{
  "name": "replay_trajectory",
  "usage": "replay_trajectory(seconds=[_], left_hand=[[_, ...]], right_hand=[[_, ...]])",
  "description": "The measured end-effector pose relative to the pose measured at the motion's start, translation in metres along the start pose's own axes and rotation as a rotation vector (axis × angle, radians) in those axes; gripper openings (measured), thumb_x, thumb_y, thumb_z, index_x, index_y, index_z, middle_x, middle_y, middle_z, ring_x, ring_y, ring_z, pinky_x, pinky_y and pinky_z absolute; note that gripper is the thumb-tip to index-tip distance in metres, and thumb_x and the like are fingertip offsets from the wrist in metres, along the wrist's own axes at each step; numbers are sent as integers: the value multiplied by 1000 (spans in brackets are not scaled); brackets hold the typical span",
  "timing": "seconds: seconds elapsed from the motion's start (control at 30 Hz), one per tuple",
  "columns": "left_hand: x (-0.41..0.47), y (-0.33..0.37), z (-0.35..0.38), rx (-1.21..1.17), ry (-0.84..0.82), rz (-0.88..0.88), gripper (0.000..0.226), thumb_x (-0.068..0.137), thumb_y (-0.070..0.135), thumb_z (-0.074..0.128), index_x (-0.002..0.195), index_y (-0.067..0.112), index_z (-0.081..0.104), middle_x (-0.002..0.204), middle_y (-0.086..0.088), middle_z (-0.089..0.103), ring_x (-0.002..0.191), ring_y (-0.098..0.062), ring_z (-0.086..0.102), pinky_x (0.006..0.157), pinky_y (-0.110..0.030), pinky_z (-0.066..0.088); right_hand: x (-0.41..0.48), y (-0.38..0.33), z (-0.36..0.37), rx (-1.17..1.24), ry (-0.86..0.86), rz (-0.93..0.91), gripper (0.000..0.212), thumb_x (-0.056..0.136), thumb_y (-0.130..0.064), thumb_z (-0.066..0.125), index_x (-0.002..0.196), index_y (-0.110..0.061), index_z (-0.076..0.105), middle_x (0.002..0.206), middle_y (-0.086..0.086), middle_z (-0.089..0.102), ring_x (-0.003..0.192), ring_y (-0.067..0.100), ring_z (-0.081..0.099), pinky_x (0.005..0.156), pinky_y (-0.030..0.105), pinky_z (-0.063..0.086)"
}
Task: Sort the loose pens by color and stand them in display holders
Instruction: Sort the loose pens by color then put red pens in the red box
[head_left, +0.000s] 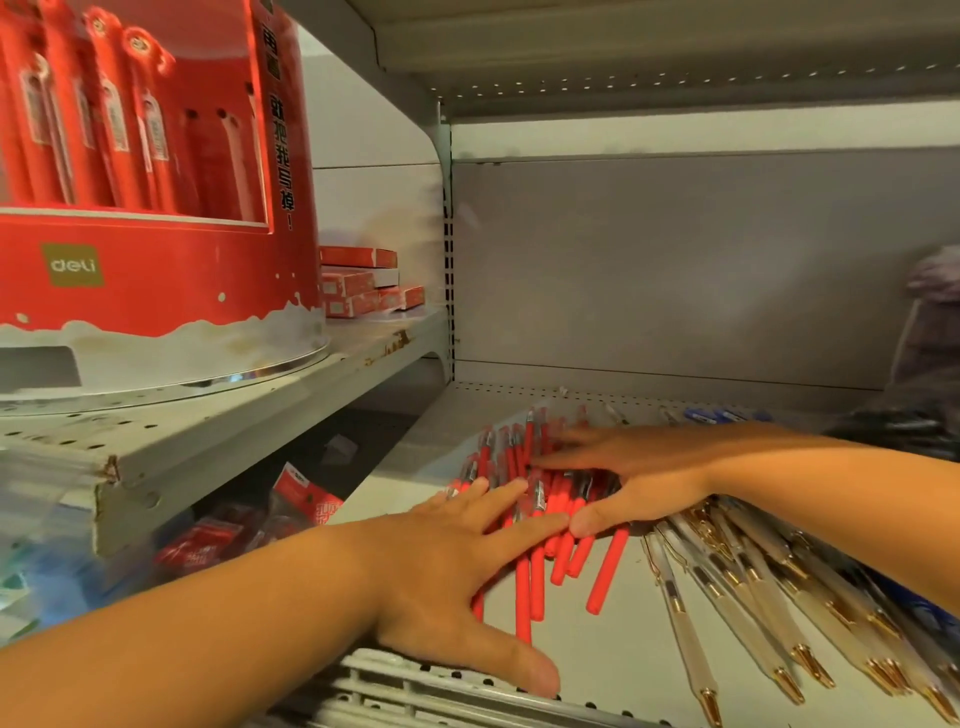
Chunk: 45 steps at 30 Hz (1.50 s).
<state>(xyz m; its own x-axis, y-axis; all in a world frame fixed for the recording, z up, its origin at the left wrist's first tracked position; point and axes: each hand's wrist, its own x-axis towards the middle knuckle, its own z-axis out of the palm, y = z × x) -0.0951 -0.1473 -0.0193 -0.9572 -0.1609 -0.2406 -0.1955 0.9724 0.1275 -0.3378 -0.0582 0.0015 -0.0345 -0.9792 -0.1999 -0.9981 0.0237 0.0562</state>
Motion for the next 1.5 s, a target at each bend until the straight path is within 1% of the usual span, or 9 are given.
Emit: replay_trajectory(seconds=[0.2, 0.3, 0.4, 0.53, 0.7, 0.93, 1.13, 1.33, 1.5], left_hand=[[16, -6, 0, 83, 183, 52, 77, 85, 80, 38, 145, 52, -2, 152, 16, 17, 138, -16, 29, 112, -37, 30], [22, -8, -3, 49, 184, 37, 75, 86, 78, 40, 145, 51, 4, 150, 12, 23, 132, -16, 36, 111, -37, 36], [22, -8, -5, 23, 172, 16, 79, 82, 81, 43, 144, 55, 1, 148, 14, 25, 130, -15, 38, 110, -38, 37], [22, -2, -7, -18, 176, 3, 89, 75, 85, 47, 141, 63, -9, 155, 19, 13, 141, -20, 27, 115, -47, 31], [34, 13, -8, 30, 77, -27, 86, 76, 85, 46, 140, 65, -8, 162, 15, -3, 150, -29, 11, 117, -61, 18], [36, 12, -5, 45, 114, -30, 80, 80, 82, 44, 144, 61, 0, 162, 16, -1, 149, -28, 14, 118, -60, 16], [37, 11, -7, 19, 130, -47, 79, 80, 81, 46, 142, 62, 1, 161, 18, 1, 147, -28, 18, 118, -57, 21], [37, 12, -7, 40, 112, -69, 78, 80, 81, 45, 143, 63, 2, 162, 17, -6, 150, -29, 11, 118, -60, 16], [37, 11, -7, 30, 114, -74, 77, 80, 81, 45, 142, 64, 2, 161, 20, -10, 150, -28, 8, 117, -57, 11]], right_hand=[[-1, -13, 11, 123, 124, -149, 59, 89, -73, 40, 142, -51, 32, 152, -16, 32, 135, 4, 32, 99, 13, 23], [-3, -17, 14, 167, 140, -188, 55, 89, -71, 43, 137, -45, 40, 136, -20, 45, 117, -7, 44, 97, 12, 36], [-3, -10, 5, 292, 97, -133, 55, 89, -73, 39, 138, -47, 35, 115, -36, 47, 101, -20, 50, 77, 2, 44], [18, 17, -9, 227, 212, -35, 33, 103, -36, 39, 135, -33, 50, 135, -11, 51, 120, 1, 48, 101, 24, 41], [53, 41, -23, -31, 93, 79, 78, 89, 12, 47, 148, -37, 34, 159, -4, 24, 144, 19, 27, 110, 33, 32], [90, 49, -17, -288, -52, 39, 107, 83, -8, 72, 151, -51, 1, 164, -7, 1, 149, 26, 14, 116, 52, 30], [90, 52, -25, -217, 38, -83, 75, 79, -3, 75, 135, -40, 43, 134, -5, 53, 124, 20, 52, 96, 41, 51], [92, 57, -21, -447, 62, -117, 77, 79, -15, 75, 142, -35, 35, 128, -4, 52, 118, 16, 42, 95, 39, 48], [94, 62, -19, -442, 99, -162, 39, 84, -21, 71, 120, -25, 56, 114, -5, 56, 108, 12, 44, 92, 31, 45]])
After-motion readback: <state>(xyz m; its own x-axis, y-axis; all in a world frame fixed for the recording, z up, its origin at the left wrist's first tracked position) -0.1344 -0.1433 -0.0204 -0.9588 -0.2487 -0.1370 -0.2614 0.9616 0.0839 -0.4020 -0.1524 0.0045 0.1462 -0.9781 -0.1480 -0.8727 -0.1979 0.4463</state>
